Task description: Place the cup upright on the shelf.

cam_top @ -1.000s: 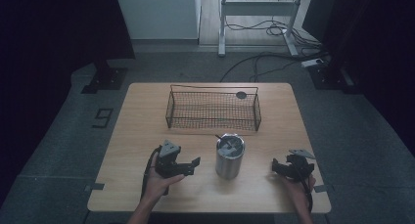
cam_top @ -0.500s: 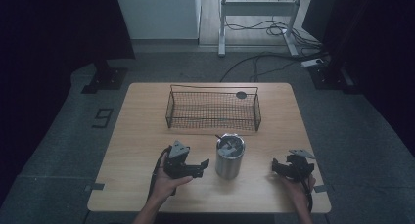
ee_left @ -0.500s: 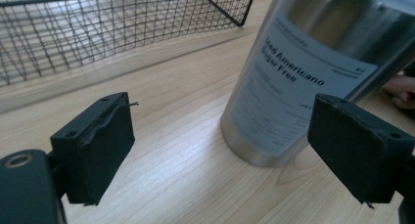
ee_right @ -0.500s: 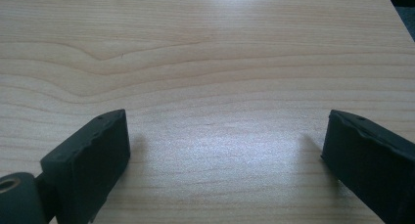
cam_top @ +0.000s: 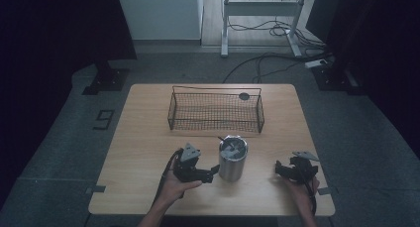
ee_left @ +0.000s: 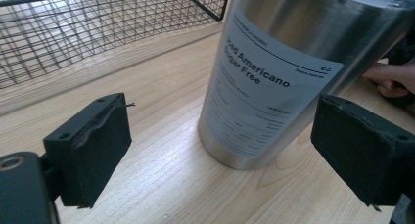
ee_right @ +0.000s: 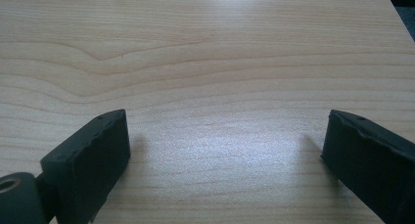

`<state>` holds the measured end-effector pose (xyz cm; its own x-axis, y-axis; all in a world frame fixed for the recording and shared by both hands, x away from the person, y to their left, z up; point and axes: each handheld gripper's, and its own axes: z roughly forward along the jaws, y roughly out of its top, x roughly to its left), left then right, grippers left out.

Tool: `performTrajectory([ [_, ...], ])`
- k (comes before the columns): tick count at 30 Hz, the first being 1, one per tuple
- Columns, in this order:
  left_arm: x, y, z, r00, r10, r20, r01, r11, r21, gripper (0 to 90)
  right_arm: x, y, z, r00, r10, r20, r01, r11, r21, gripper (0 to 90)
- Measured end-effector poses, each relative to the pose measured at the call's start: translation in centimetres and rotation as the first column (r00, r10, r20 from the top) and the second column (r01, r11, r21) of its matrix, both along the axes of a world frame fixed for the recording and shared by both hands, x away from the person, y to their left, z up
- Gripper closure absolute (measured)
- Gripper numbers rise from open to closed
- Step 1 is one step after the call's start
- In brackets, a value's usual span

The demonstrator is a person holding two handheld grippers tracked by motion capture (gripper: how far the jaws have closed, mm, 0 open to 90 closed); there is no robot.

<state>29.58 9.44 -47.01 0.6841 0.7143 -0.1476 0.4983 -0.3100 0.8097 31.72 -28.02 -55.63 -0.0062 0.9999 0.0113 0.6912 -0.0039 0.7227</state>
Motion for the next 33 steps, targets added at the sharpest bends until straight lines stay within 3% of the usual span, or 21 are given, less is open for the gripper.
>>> performTrajectory([
  [16, 0.4, -2.4, 0.1, 0.9987, -0.050, -0.008, 0.050, 0.9983, 0.030, 4.5, 0.0, 0.0, 0.0, 1.0000, 0.000, 0.000, 0.000, 1.0000, 0.000, 3.6],
  [33, 1.4, -5.6, 0.2, 0.9929, -0.118, 0.014, 0.117, 0.9901, 0.078, 0.0, 0.0, 0.0, 0.0, 1.0000, 0.000, 0.000, 0.000, 1.0000, 0.000, 3.6],
])
